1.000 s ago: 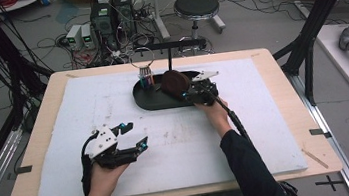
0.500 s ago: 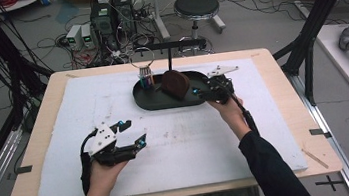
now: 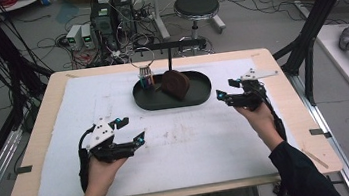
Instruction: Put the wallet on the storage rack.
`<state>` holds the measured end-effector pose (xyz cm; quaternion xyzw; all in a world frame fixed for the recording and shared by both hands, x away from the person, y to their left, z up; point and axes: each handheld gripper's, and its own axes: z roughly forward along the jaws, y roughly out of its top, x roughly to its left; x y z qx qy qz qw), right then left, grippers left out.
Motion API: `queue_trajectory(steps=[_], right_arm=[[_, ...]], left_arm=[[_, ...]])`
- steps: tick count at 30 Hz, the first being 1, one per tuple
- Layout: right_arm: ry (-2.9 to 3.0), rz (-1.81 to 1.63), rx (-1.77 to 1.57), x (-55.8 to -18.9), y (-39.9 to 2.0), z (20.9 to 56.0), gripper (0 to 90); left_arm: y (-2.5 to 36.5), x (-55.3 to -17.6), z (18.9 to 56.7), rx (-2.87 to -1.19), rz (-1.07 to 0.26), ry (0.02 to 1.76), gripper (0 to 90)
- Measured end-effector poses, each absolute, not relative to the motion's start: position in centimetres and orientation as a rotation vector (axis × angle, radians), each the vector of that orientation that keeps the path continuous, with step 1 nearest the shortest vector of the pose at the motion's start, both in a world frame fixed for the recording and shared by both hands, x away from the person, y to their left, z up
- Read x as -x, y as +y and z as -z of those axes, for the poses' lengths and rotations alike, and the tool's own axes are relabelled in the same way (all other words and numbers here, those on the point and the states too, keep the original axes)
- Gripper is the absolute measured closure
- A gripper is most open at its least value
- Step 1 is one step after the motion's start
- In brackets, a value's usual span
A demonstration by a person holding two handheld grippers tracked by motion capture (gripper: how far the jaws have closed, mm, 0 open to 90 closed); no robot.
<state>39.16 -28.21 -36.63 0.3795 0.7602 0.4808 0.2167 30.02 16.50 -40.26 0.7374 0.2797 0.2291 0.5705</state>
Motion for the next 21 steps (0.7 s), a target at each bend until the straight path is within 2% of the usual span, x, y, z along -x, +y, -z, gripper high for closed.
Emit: queue_trajectory(steps=[10,21], right_arm=[[2.107,-1.374,-0.98,-35.0,-31.4,37.8,26.7],[2.072,-1.367,-1.031,-34.7,-33.4,39.6,24.1]], left_arm=[[16.2,-29.9,40.4,-1.746,-0.558,0.661,24.4],[17.0,-29.8,40.7,-1.747,-0.612,0.706,24.4]])
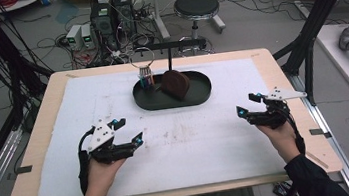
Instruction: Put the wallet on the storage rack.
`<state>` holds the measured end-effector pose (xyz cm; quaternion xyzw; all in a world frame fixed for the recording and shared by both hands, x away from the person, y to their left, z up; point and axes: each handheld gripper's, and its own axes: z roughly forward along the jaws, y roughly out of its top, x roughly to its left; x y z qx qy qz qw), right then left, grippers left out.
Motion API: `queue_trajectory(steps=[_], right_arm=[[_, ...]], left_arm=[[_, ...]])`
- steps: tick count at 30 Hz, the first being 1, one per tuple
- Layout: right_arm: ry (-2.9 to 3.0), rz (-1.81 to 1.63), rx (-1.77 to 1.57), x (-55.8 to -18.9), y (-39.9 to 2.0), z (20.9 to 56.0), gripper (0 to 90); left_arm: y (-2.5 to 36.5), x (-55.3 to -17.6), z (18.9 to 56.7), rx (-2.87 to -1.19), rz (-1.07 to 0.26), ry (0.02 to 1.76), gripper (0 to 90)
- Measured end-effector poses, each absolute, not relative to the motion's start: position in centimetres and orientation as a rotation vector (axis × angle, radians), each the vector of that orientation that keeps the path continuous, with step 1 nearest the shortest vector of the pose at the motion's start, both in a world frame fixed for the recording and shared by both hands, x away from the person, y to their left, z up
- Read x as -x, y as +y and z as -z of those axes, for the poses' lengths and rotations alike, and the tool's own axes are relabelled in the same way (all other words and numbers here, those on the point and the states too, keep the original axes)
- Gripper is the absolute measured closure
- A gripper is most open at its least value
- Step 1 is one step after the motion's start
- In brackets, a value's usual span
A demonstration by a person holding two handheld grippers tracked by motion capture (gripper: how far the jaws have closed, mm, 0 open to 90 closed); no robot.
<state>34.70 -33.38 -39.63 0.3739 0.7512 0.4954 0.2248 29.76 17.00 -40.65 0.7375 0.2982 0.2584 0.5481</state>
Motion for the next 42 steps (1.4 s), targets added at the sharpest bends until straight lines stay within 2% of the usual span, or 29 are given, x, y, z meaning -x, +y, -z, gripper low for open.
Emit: queue_trajectory(steps=[15,42], right_arm=[[2.078,-1.305,-1.004,-34.58,-33.5,40.22,23.3],[2.051,-1.268,-1.02,-34.86,-34.12,40.63,23.2]], left_arm=[[17.83,-29.47,40.96,-1.727,-0.658,0.736,24.4],[17.44,-29.72,41.63,-1.75,-0.642,0.739,24.4]])
